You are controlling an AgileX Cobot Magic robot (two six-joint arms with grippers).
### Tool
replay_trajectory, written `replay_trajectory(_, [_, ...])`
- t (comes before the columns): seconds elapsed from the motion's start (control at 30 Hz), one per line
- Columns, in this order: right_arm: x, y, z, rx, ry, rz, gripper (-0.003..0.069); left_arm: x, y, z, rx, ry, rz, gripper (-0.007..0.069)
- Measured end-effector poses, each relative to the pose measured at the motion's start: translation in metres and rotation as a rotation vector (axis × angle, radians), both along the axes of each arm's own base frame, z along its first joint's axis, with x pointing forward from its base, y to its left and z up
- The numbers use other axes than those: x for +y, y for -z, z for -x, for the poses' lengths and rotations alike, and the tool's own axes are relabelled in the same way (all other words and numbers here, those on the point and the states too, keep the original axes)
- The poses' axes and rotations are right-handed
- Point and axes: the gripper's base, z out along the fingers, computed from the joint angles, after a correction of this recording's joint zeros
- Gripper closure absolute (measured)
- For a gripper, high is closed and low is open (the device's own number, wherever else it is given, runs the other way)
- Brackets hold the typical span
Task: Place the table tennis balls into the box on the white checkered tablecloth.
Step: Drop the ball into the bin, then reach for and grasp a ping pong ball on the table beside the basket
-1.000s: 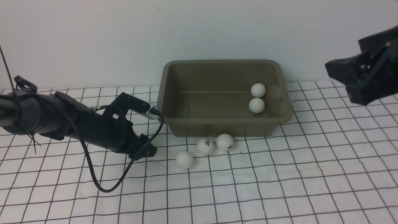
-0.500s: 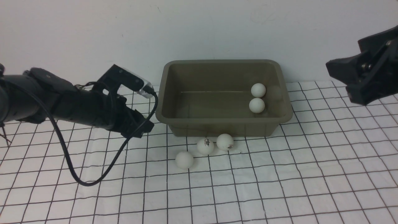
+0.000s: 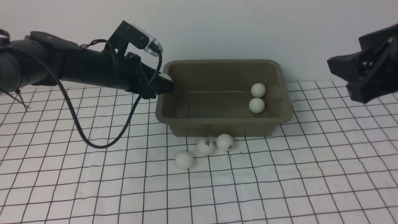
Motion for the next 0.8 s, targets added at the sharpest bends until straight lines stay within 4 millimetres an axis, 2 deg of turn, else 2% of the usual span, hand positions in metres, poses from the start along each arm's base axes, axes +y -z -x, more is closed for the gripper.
replay_trajectory(0.1, [0.0,-0.001,0.0,-0.007,-0.001,-0.002,0.0216,-0.015,0.002,-0.003,0.016,0.026,-0.011,0.0087])
replay_trajectory(0.17, [0.0,-0.001,0.0,-0.007,-0.001,-0.002,0.0216,-0.017,0.001,-0.001,0.033,0.029,-0.029,0.0092])
replay_trajectory(0.47, [0.0,-0.001,0.0,-0.007,-0.001,-0.002,0.0216,0.008,-0.024,0.026,0.221,-0.059,-0.266,0.0115])
replay_trajectory(0.6, [0.0,-0.001,0.0,-0.01,-0.005,0.007,0.0216,0.015,-0.038,0.041,0.33,-0.112,-0.299,0.0115])
replay_trajectory(0.8, [0.0,-0.001,0.0,-0.012,-0.006,0.009,0.0216,0.017,-0.058,0.058,0.381,-0.115,-0.298,0.0115])
